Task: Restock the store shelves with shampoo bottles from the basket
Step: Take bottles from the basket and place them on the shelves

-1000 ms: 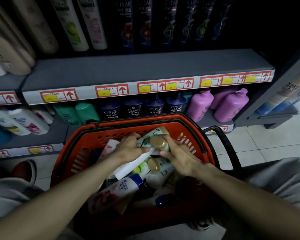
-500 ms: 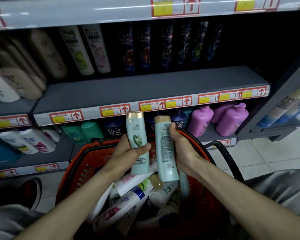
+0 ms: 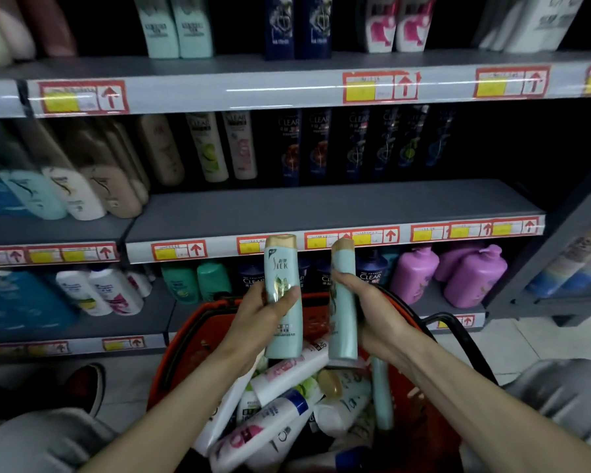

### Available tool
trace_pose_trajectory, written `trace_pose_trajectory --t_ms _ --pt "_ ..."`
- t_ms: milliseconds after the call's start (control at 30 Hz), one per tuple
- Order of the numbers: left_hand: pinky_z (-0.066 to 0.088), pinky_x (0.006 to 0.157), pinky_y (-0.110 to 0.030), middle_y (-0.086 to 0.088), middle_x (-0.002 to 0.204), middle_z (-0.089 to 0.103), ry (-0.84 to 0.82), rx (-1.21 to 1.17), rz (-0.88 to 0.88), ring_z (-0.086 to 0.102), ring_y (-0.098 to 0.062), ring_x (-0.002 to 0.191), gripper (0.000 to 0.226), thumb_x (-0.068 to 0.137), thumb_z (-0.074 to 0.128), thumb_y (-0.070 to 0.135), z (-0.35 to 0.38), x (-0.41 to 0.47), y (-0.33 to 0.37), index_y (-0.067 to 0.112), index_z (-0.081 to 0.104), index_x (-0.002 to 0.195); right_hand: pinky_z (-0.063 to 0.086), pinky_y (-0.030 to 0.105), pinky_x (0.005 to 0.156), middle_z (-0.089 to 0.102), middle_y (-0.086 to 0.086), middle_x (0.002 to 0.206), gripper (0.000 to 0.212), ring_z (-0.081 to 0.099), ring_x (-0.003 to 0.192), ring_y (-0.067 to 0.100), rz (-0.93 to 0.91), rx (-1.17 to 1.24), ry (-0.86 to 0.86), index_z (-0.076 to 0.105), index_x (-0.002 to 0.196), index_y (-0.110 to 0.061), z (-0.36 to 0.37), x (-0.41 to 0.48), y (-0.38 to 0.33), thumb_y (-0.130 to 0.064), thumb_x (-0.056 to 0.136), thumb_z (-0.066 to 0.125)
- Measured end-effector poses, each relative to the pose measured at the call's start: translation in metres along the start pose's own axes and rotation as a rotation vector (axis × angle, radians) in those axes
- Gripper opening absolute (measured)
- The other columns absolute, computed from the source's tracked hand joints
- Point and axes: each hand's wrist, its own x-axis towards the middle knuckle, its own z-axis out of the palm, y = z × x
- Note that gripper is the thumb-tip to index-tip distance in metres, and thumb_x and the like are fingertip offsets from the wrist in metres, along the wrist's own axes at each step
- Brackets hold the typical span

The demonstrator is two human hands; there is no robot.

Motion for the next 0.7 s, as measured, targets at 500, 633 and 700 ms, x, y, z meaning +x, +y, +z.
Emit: trace_pose_trajectory --t_ms 500,633,700 --pt "0.06 0.08 -0.033 -0.001 0.113 0.078 -0.176 -0.204 0.169 0.076 -0.018 0.104 0.023 0.09 0.075 0.038 -0.024 -0.022 0.107 0.03 0.071 0.111 0.044 0.061 0.111 0.064 0.023 0.137 0.058 0.061 0.128 0.041 -0.336 0.056 -0.248 0.056 0.143 -0.007 0.071 -0.065 -0.078 -0.044 0.101 0.045" --pt "0.061 0.073 -0.026 -0.003 0.113 0.078 -0.17 -0.197 0.296 0.076 -0.02 0.103 0.03 0.096 0.068 0.026 -0.048 -0.031 0.158 0.015 0.061 0.123 0.052 0.055 0.105 0.068 0.011 0.136 0.055 0.065 0.126 0.031 -0.37 -0.064 -0.305 0.054 0.145 -0.021 0.111 -0.082 -0.115 -0.052 0.103 0.036" --pt "0.062 0.073 -0.029 -0.004 0.113 0.078 -0.164 -0.199 0.348 0.076 -0.022 0.103 0.035 0.094 0.069 0.03 -0.062 -0.036 0.187 0.015 0.06 0.124 0.05 0.056 0.107 0.067 0.009 0.137 0.057 0.064 0.127 0.03 -0.345 -0.099 -0.383 0.055 0.145 -0.026 0.132 -0.091 -0.134 -0.059 0.104 0.033"
